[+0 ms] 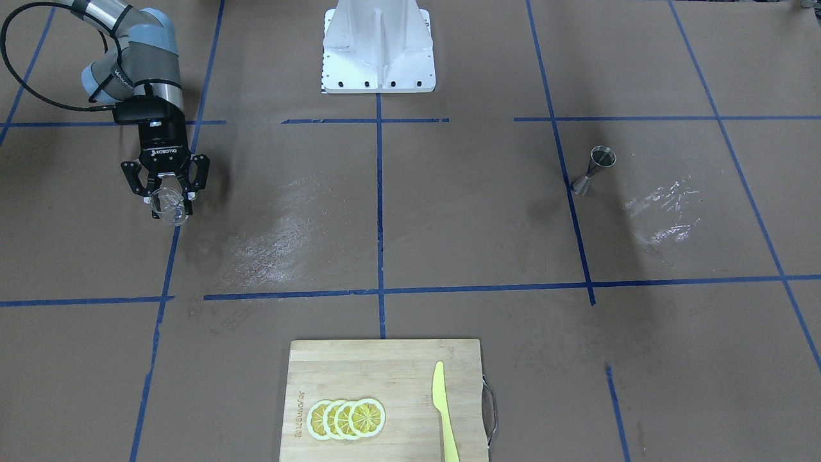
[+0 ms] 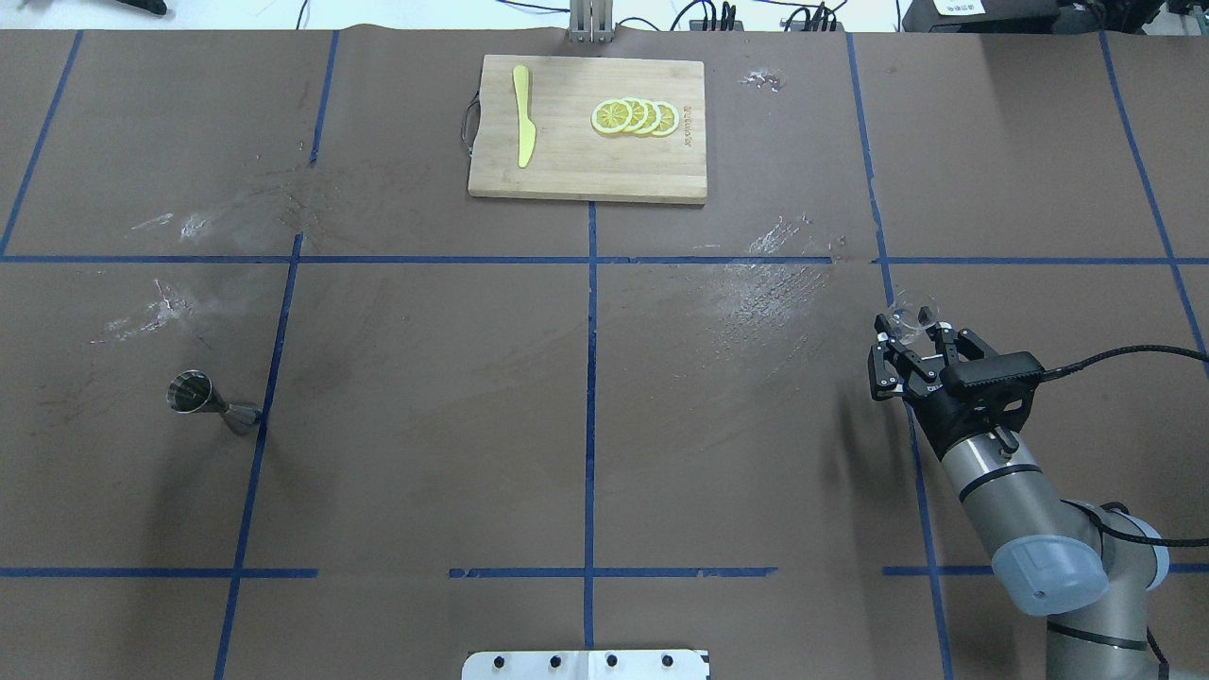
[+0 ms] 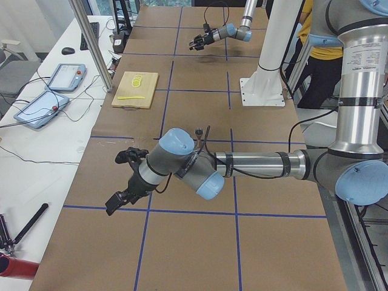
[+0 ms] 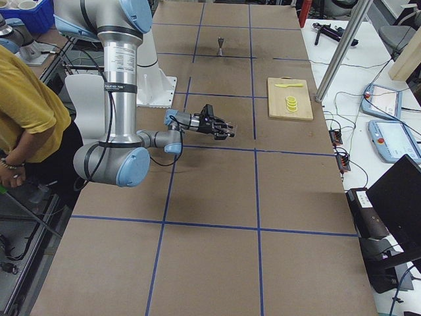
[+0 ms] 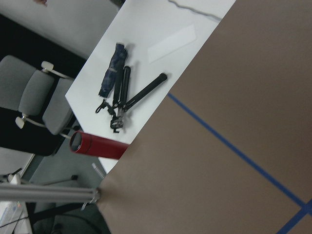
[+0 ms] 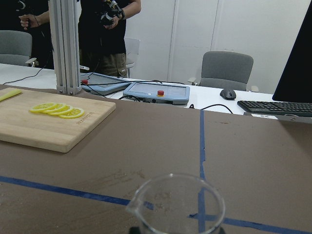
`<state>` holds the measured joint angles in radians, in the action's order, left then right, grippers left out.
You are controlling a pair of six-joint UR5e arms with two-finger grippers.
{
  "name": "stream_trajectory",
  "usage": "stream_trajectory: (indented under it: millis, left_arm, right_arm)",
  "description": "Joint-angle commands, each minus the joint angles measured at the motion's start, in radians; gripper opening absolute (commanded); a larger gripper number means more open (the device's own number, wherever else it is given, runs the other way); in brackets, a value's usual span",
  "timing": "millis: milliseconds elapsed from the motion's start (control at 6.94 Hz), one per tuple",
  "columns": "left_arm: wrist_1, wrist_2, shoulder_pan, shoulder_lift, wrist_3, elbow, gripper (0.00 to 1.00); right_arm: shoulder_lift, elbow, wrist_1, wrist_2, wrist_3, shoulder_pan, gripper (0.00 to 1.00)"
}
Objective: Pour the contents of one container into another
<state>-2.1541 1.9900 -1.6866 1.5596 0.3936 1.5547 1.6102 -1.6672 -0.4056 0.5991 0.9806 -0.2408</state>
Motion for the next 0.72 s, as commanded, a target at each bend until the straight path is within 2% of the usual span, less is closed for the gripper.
stream_trajectory:
  millis: [0, 144, 288, 576]
  left_arm:
    - [0.319, 0.290, -0.036, 0.002, -0.214, 0.001, 1.00]
    - [0.382, 0.381, -0.036, -0.025, -0.298, 0.016, 1.00]
    - [0.381, 0.463, -0.035, -0.076, -0.349, 0.039, 1.00]
    - [0.344, 0.480, -0.022, -0.168, -0.351, 0.096, 1.00]
  right_arm:
    - [-0.001, -0.009, 0.001, -0.001, 0.001, 0.002, 0.00]
    - [-0.003, -0.009, 0.001, -0.001, 0.000, 0.002, 0.00]
    - [-0.004, -0.011, 0.001, 0.001, 0.000, 0.002, 0.00]
    - [-0.009, -0.012, 0.002, 0.005, 0.001, 0.003, 0.00]
